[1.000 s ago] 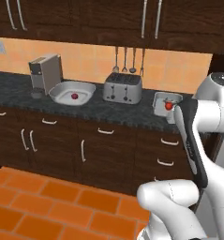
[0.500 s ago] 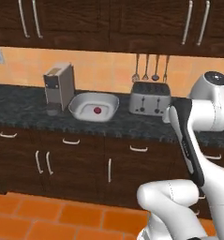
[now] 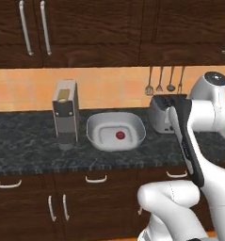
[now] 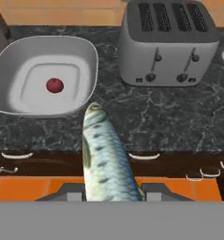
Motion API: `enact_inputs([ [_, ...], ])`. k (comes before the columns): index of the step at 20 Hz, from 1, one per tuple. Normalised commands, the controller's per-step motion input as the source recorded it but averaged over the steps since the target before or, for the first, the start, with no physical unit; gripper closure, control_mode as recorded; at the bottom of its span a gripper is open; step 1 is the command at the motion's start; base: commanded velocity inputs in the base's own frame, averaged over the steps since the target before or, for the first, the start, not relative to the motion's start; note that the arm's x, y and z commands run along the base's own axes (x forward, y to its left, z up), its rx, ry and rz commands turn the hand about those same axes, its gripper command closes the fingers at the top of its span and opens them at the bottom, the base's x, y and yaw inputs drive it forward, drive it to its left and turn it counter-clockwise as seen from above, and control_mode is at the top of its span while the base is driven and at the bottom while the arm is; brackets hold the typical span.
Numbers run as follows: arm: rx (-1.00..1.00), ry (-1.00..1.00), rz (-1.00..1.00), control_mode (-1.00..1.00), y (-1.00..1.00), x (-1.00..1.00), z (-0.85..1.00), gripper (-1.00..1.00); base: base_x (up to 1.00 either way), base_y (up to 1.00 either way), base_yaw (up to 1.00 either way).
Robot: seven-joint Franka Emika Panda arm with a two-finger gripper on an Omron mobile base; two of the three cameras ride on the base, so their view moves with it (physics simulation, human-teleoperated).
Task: Place one tomato and one fish in each tupperware on the nearby counter, to pack two identical lunches.
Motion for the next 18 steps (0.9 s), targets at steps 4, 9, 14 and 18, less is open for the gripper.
enact_inputs([
  [4, 0.0, 0.0, 0.0, 1.0, 0.0, 0.0, 0.0, 1.0, 0.93, 0.99, -0.28],
  [9, 0.0, -0.01, -0.13, -1.0, 0.8, 0.65, -0.49, 1.0, 0.14, 0.2, -0.04],
  [14, 0.1, 0.1, -0.04, -1.0, 0.29, 0.63, -0.99, 1.0, 0.0, 0.0, 0.0],
  [18, 0.32, 0.14, -0.01, -1.0, -0.15, 0.74, -1.0, 1.0, 0.0, 0.0, 0.0],
])
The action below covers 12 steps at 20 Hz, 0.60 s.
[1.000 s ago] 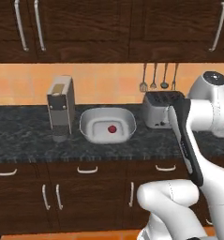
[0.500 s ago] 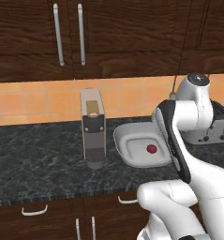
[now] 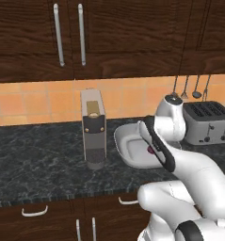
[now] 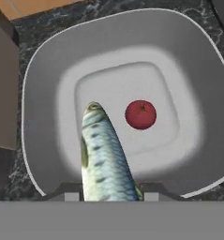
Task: Place one tomato and one fish in each tupperware on the nearby counter, to pack two identical lunches.
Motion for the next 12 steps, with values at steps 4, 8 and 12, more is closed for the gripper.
enact_inputs([
  [4, 0.15, 0.03, 0.0, -1.0, 0.13, 0.66, -0.99, 1.0, 0.0, 0.0, 0.0],
  [8, 0.0, -0.02, 0.0, -1.0, 0.47, 0.89, -0.85, -1.0, 0.0, 0.0, 0.0],
  [12, 0.0, -0.03, -0.06, -1.0, 0.06, 0.32, -0.08, -1.0, 0.0, 0.0, 0.0],
])
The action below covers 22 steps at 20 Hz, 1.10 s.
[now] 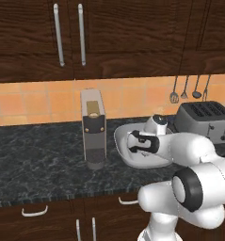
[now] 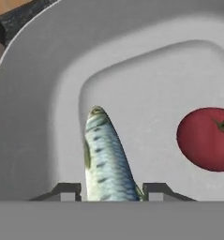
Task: Place one tomato and one fish in each tupperware on the nearby counter, to pack two identical lunches.
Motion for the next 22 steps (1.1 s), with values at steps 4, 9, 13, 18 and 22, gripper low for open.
enact_inputs([
  [4, 0.0, -0.04, -0.04, -1.0, 0.0, -0.03, 0.75, -1.0, 0.0, 0.0, 0.0],
  [9, 0.02, -0.23, 0.0, -1.0, -0.36, -0.63, 1.0, -1.0, 0.0, 0.0, 0.0],
  [13, 0.15, -0.51, 0.0, -1.0, -1.0, -1.0, 1.0, -1.0, 0.0, 0.0, 0.0],
  [18, 0.11, -0.44, 0.0, -1.0, -0.46, -1.0, 1.0, -1.0, 0.0, 0.0, 0.0],
  [22, -0.16, -0.4, 0.02, -1.0, 0.26, -1.0, 1.0, -1.0, 0.0, 0.0, 0.0],
])
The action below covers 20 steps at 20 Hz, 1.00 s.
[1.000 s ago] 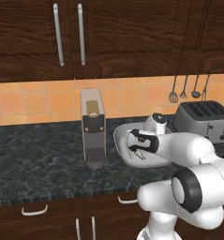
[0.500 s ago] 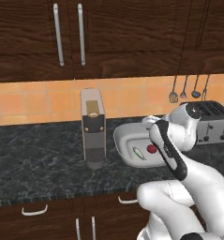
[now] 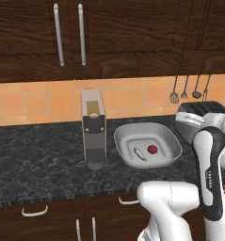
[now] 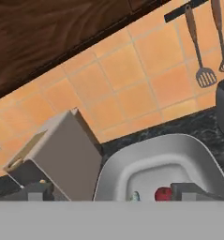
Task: Place one tomato and one fish in each tupperware on the nearby counter, to pack two identical lunches.
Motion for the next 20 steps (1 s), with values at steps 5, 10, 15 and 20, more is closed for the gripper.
enact_inputs([
  [5, -0.31, -0.38, 0.07, -1.0, 0.5, -0.49, 0.38, -1.0, 0.0, 0.0, 0.0],
  [10, -0.15, -0.38, 0.06, -1.0, 0.34, -0.56, -0.03, -1.0, 0.0, 0.0, 0.0],
  [15, -0.7, -0.55, 0.0, -1.0, 0.72, -1.0, 0.37, -1.0, 0.0, 0.0, 0.0],
  [20, -0.56, 0.25, 0.17, -1.0, 0.88, -0.02, -0.45, -1.0, 0.0, 0.0, 0.0],
])
